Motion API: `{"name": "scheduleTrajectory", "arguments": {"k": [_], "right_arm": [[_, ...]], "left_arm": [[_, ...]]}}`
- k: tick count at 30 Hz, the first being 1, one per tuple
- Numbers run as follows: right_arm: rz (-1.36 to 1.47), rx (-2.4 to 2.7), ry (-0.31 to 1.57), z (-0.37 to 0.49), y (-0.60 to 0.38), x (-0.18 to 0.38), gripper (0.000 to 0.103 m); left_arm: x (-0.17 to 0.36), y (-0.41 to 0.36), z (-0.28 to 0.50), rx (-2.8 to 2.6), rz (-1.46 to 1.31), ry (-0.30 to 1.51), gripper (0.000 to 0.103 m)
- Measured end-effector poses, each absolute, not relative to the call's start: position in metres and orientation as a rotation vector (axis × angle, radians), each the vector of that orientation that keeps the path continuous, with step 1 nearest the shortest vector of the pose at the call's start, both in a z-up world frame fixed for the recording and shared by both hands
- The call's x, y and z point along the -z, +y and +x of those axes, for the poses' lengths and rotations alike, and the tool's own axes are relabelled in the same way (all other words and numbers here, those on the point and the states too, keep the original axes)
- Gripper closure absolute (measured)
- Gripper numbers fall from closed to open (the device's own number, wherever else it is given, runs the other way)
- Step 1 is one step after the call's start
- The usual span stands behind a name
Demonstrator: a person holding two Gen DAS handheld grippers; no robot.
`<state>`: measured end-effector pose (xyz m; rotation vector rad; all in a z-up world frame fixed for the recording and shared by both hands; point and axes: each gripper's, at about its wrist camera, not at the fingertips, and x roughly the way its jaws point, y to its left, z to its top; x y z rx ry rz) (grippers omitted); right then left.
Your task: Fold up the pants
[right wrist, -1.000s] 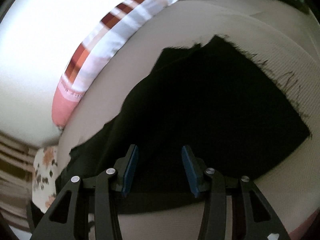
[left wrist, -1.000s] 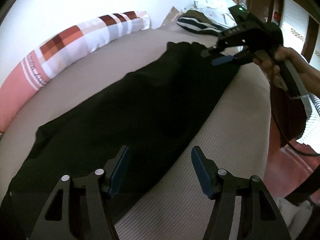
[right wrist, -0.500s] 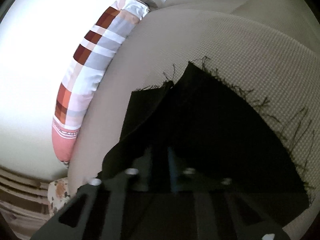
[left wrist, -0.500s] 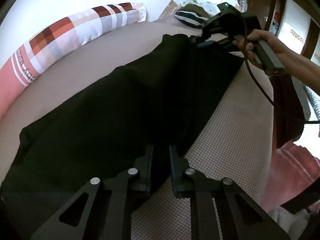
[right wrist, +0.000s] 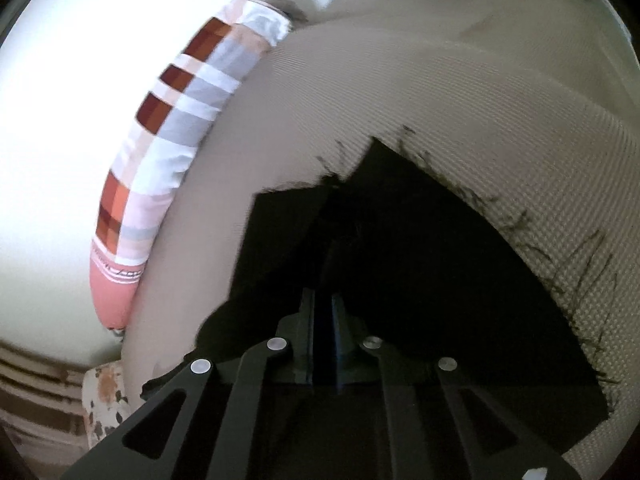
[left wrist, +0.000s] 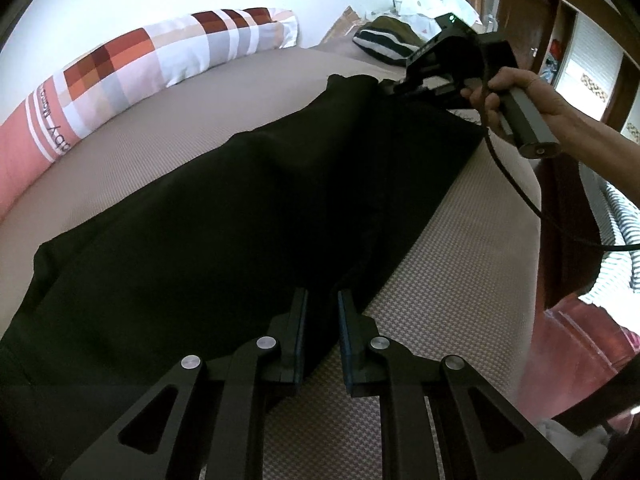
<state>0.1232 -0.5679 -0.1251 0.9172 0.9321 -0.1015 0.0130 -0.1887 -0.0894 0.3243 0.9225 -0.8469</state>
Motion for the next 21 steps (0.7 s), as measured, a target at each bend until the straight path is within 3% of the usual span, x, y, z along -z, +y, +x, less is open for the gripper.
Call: {"name": "scheduleTrajectory", "arguments": {"k": [7,12,16,21], "right_arm": [[0.975,0.047,0.901,0.136,-0.571,0.117,0.097],[0.926,-0.015,0.803,0.143,-0.555,0.058,0.099],[0.860,-0.034,0.695,0.115,-0.549,0.001,0.099],[0.780,0.080,0.692,0.057,-0.557,-0.005,0.099]], "left_arm": [[0.089,-0.187,0.016,0.846,0.302,0.935,0.088],[0.086,-0.185,0.014,0.848,0.292,0.928,0.088],[0.081,-0.186,0.012,0.837,0.303,0.898,0.088],[0.080,-0.188,0.012,0.835,0.313,0.884,0.088]]}}
